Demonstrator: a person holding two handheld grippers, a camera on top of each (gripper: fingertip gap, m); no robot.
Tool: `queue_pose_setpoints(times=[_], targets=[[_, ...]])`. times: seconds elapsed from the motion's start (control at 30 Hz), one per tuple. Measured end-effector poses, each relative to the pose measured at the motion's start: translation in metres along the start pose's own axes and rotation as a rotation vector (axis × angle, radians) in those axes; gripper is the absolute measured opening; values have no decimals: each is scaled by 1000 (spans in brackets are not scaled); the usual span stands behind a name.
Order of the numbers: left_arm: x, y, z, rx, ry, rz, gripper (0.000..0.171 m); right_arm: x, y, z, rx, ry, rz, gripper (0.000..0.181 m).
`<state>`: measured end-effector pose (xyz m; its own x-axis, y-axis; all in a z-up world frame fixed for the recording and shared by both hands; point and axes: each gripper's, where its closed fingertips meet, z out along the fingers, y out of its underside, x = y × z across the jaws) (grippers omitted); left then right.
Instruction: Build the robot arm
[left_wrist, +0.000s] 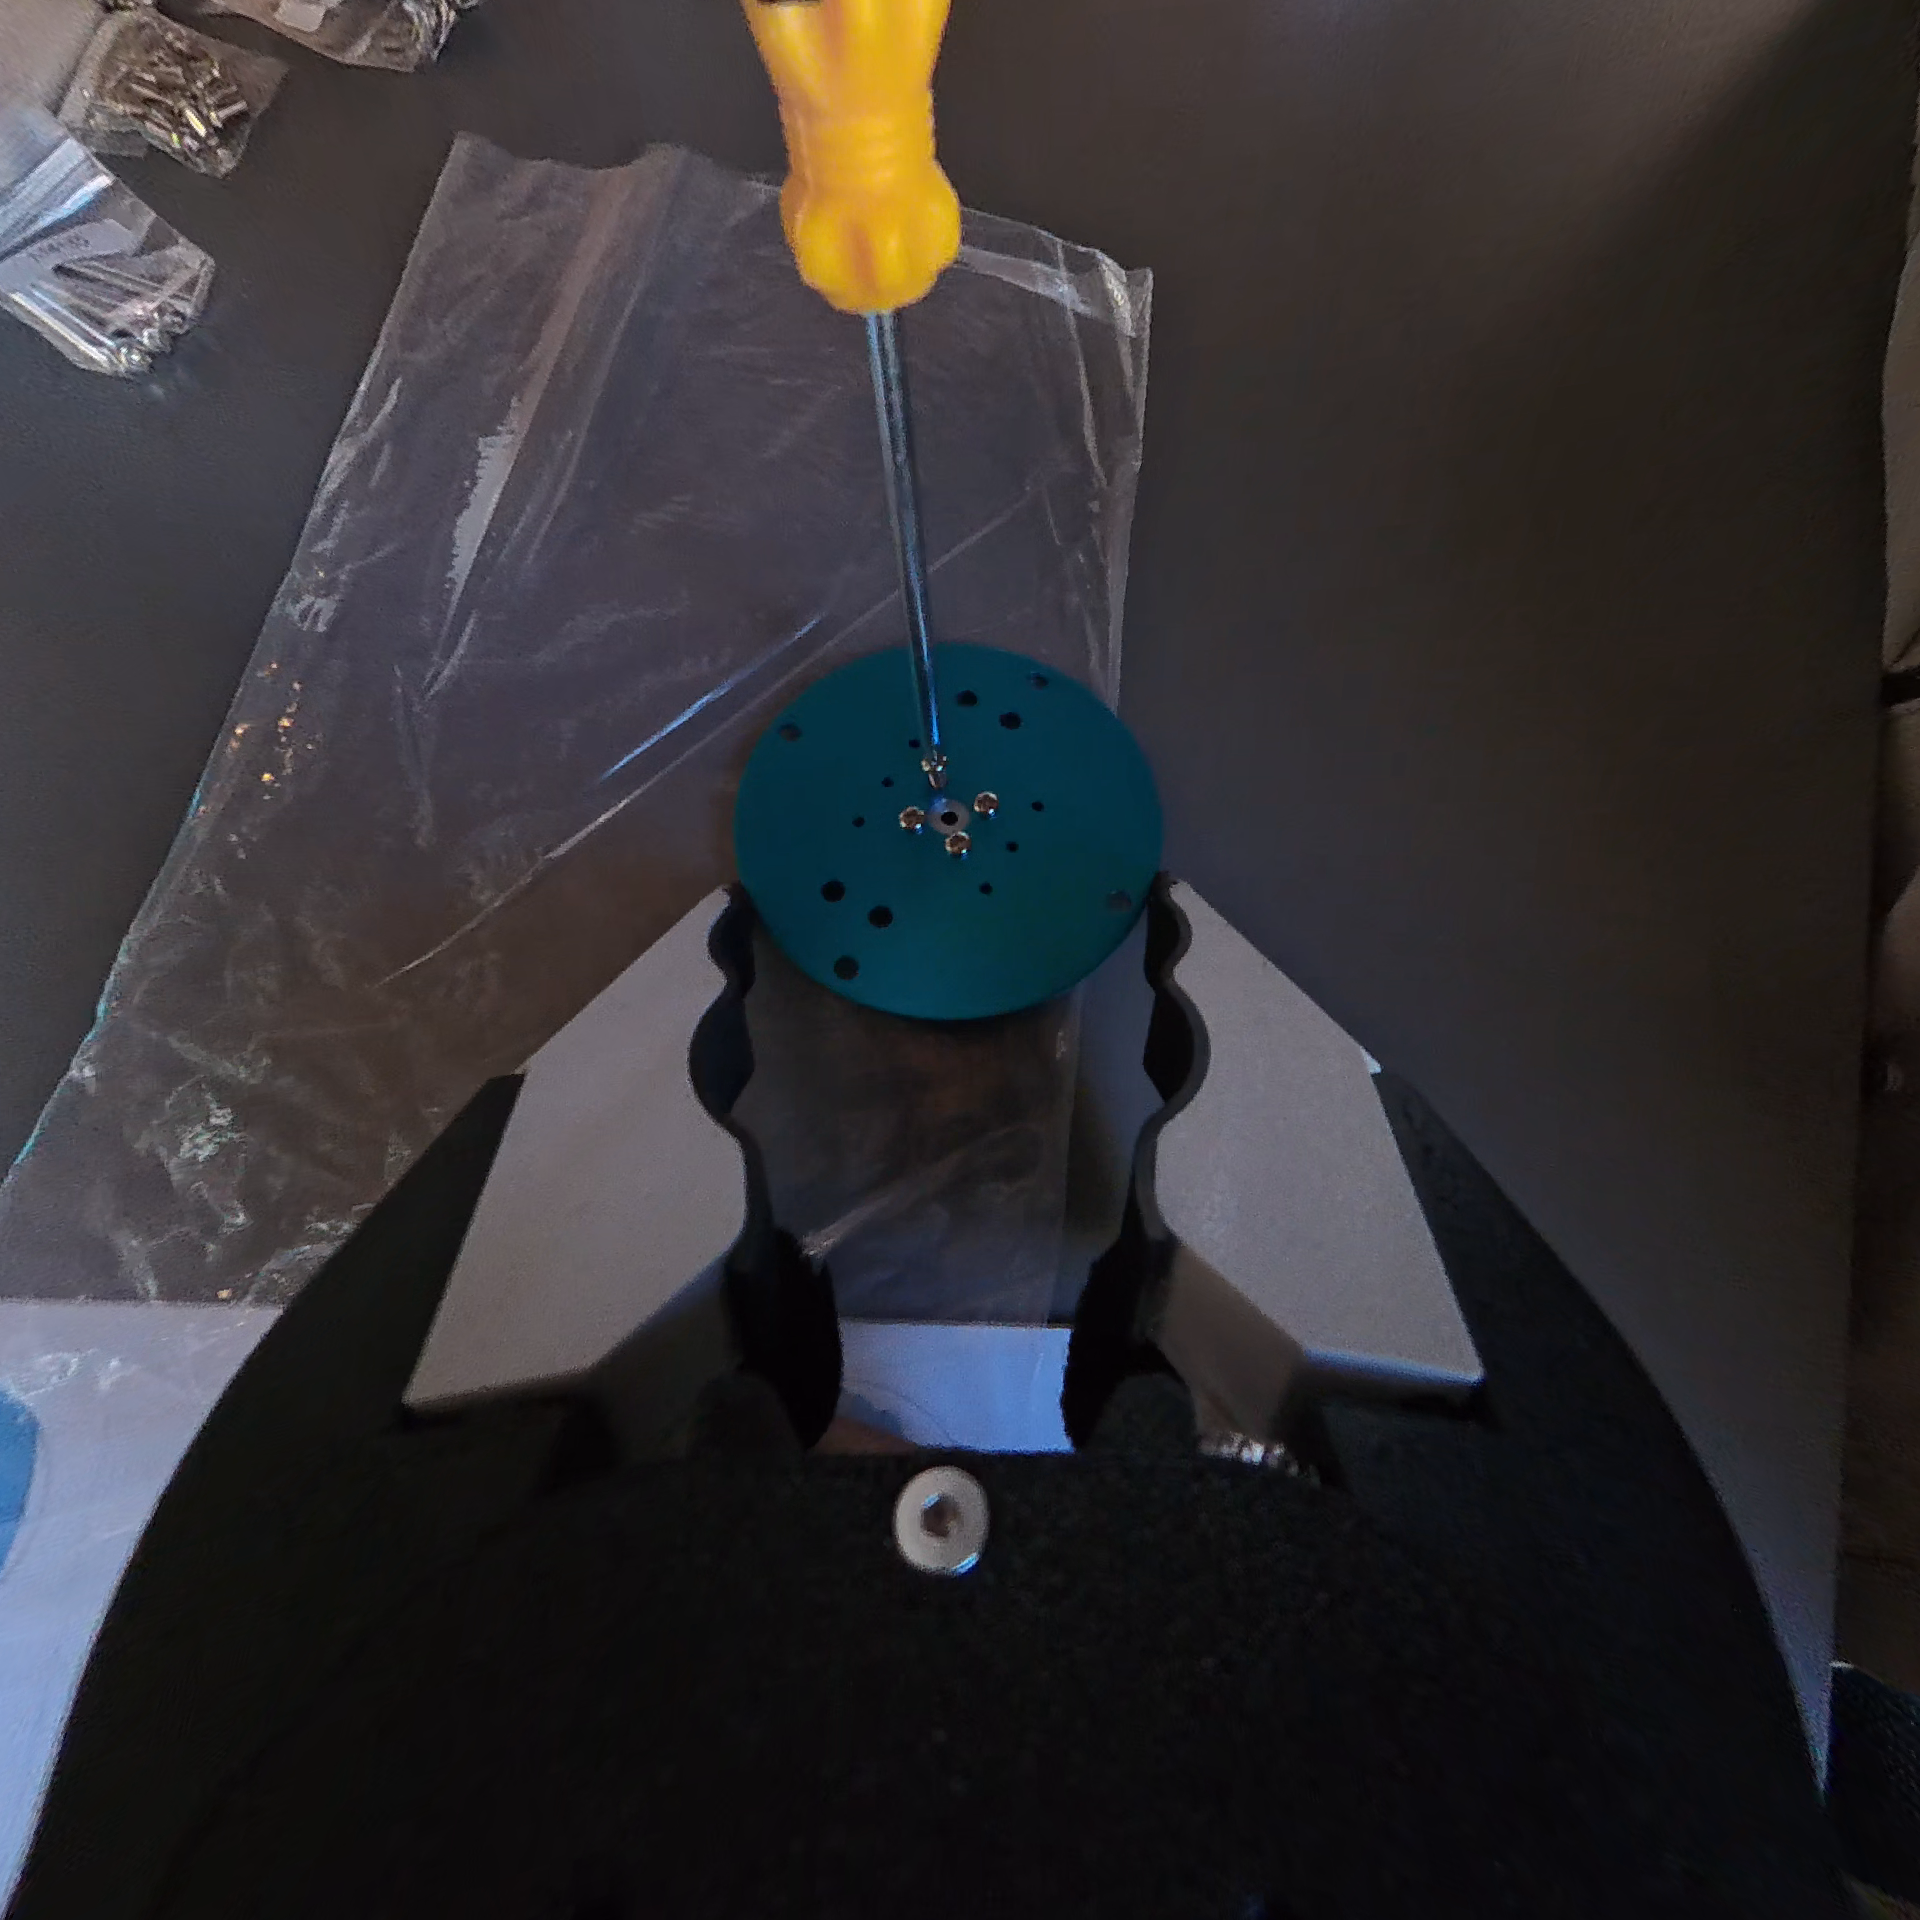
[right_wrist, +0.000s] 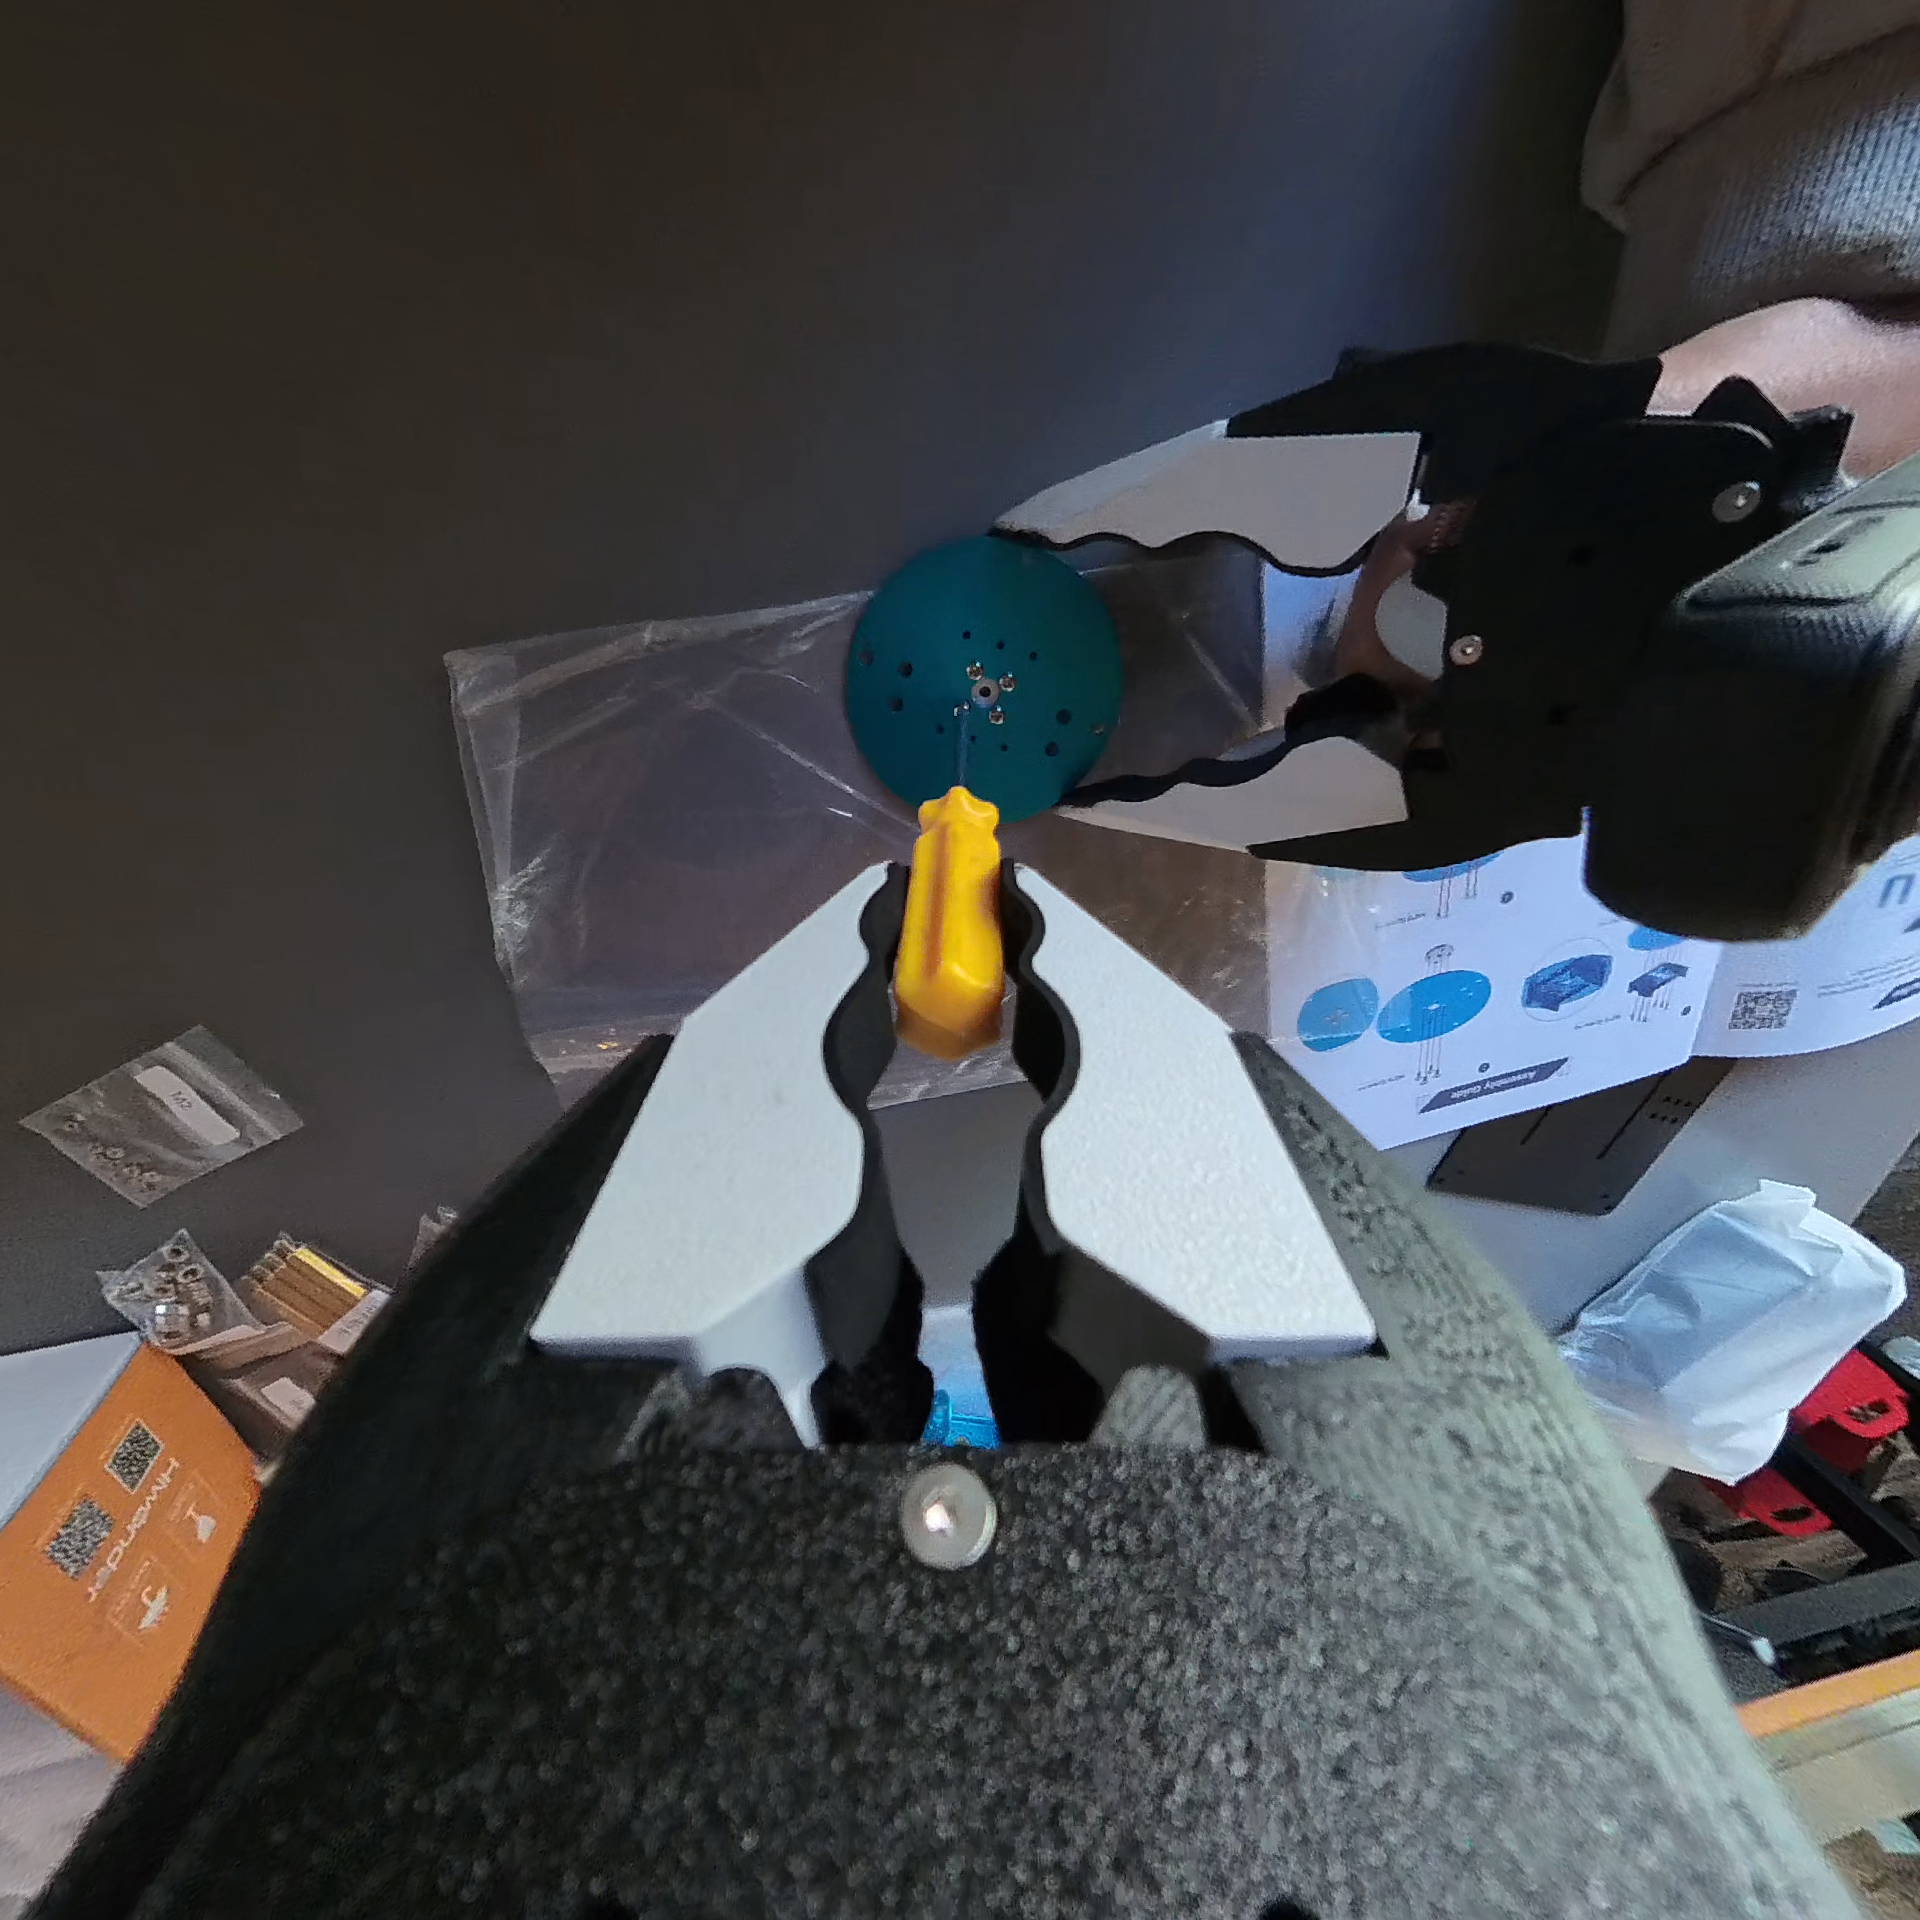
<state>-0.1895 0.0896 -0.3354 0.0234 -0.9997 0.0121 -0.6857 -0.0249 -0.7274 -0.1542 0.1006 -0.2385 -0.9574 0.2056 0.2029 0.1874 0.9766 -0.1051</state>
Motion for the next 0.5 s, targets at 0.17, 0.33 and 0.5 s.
queue_pose_setpoints(times=[0.17,0.33,0.5], targets=[[0,0,0,3,1,2,76,3,2,0,14,-26,134,16],[0,0,1,9,-7,-1,76,1,2,0,40,-13,457,17],[1,0,1,13,-14,-3,76,-6,5,1,93,38,914,17]])
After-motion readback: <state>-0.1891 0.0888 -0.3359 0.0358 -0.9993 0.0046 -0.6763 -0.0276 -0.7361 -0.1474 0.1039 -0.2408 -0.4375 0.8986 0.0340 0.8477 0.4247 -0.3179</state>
